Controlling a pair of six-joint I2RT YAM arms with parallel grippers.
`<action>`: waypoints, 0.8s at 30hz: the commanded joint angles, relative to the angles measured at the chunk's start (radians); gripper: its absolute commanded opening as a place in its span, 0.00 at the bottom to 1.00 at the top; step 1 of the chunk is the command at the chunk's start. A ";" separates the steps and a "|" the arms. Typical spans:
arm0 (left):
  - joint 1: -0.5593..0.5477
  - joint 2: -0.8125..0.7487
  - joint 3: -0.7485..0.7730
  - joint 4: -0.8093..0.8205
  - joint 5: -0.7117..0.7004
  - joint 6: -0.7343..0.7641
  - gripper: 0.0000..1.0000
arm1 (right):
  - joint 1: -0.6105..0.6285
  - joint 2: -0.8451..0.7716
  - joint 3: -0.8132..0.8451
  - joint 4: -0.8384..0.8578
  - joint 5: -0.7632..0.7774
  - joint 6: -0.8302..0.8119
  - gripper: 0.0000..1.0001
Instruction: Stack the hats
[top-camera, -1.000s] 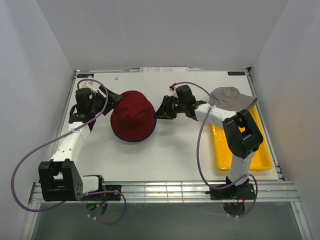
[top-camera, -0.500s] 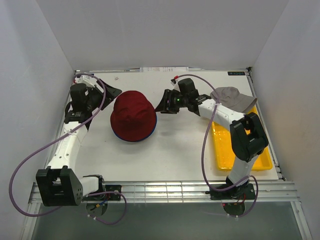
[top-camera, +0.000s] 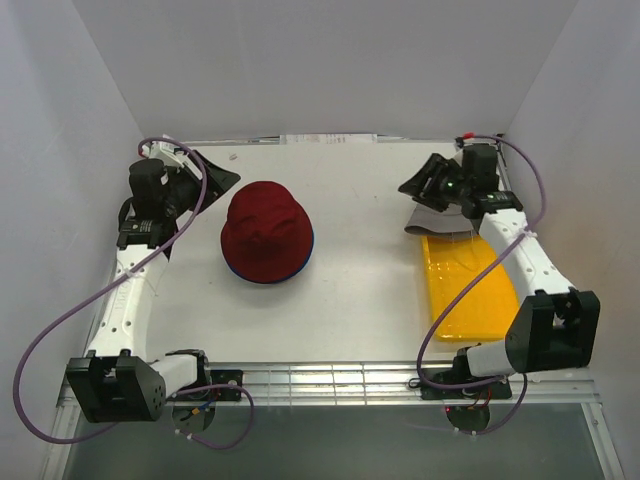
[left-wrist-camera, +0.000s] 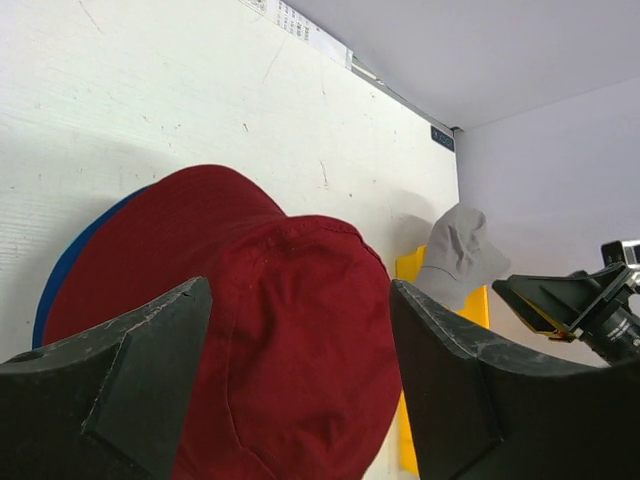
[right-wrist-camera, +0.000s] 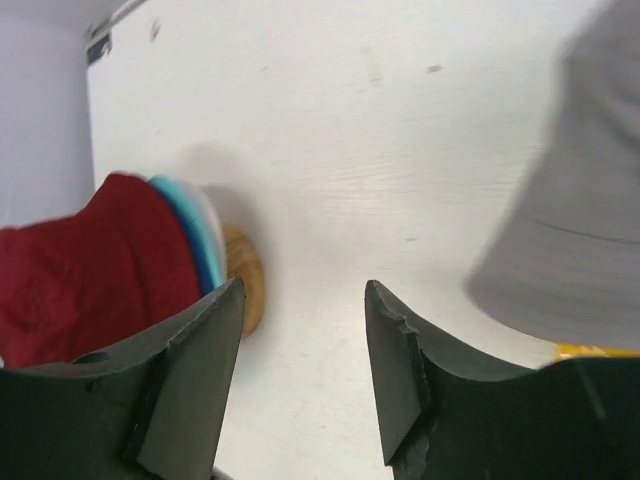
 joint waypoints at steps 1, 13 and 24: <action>0.005 -0.054 0.024 -0.035 0.020 -0.001 0.82 | -0.148 -0.106 -0.097 -0.058 0.059 -0.018 0.58; 0.005 -0.060 -0.025 0.014 0.085 -0.038 0.81 | -0.383 -0.140 -0.329 0.057 0.053 0.038 0.73; 0.005 -0.065 -0.048 0.034 0.098 -0.053 0.80 | -0.406 -0.070 -0.436 0.244 0.063 0.135 0.72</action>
